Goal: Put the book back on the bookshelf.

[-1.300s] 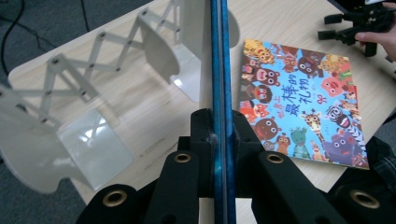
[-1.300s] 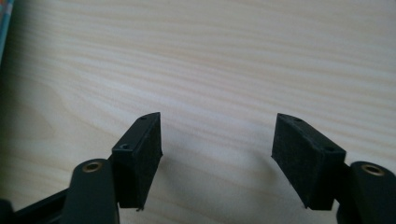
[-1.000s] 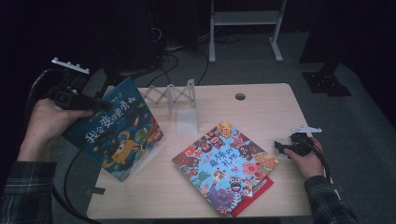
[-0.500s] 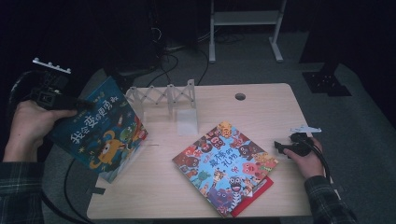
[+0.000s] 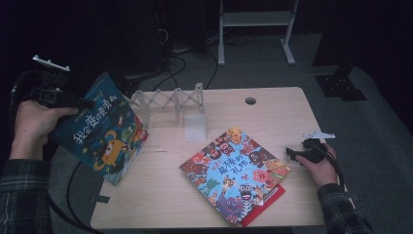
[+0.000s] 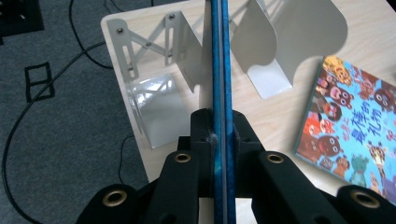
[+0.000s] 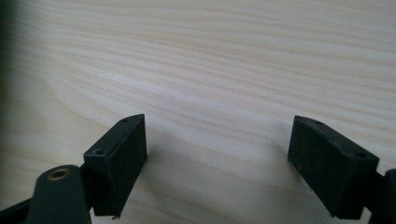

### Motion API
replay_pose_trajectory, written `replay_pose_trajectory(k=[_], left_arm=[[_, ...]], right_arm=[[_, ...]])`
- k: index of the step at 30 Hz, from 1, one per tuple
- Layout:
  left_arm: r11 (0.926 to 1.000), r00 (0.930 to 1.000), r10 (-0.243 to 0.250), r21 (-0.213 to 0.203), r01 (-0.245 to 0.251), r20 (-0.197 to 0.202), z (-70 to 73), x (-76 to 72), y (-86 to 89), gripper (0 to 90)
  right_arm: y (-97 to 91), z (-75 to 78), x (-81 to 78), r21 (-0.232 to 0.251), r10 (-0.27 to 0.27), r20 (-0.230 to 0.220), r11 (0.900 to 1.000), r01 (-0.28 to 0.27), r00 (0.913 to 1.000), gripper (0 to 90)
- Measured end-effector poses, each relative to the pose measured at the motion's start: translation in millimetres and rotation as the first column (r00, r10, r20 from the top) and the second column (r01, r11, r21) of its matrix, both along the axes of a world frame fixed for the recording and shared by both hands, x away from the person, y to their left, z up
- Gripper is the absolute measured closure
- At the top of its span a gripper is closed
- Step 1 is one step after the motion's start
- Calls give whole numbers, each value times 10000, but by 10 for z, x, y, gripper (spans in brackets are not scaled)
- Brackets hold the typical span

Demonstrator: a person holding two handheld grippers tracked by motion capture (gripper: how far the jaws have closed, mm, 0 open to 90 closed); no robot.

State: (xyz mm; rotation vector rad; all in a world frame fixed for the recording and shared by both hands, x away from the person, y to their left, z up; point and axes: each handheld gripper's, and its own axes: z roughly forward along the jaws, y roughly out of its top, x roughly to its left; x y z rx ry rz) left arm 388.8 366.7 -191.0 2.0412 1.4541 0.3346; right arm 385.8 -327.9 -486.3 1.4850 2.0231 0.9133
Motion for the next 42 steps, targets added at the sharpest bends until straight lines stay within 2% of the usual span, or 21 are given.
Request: replay_pose_trajectory(k=[4, 9, 14, 17, 22, 28, 32, 36, 42], left_arm=[[9998, 9997, 220, -19, -220, -73, -15, 93, -19, 823], [9968, 9971, 734, -312, -740, -204, -86, 229, 11, 823], [9948, 9956, 832, -547, -855, -432, -138, 361, 7, 823], [9947, 9951, 846, -541, -874, -508, -138, 406, -5, 823], [9947, 9941, 901, -437, -928, -605, -115, 373, 12, 823], [9940, 9929, 971, -445, -1002, -687, -82, 259, 125, 823], [9925, 9910, 1182, -238, -1199, -630, -66, 210, 187, 823], [9894, 9883, 1429, -195, -1441, -525, -91, 251, 224, 822], [9852, 9848, 1646, -389, -1668, -553, -131, 379, 200, 822]], right_arm=[[0, 0, 0, -1, 0, 0, 10000, 0, 10000, 183], [7, 0, -2, -3, 53, -6, 10000, -53, 10000, 181], [19, 1, 0, -1, 101, -20, 9999, -101, 9999, 178], [21, 1, 0, -1, 106, -22, 9999, -106, 9999, 178], [21, 1, -1, -3, 112, -21, 9999, -112, 9999, 178], [25, 1, -4, -3, 112, -25, 9999, -112, 9999, 178], [29, 0, -2, 2, 99, -26, 10000, -99, 9999, 176], [34, 1, -2, 7, 93, -32, 10000, -93, 10000, 175], [36, 0, 3, 2, 109, -22, 9999, -109, 9999, 174]])
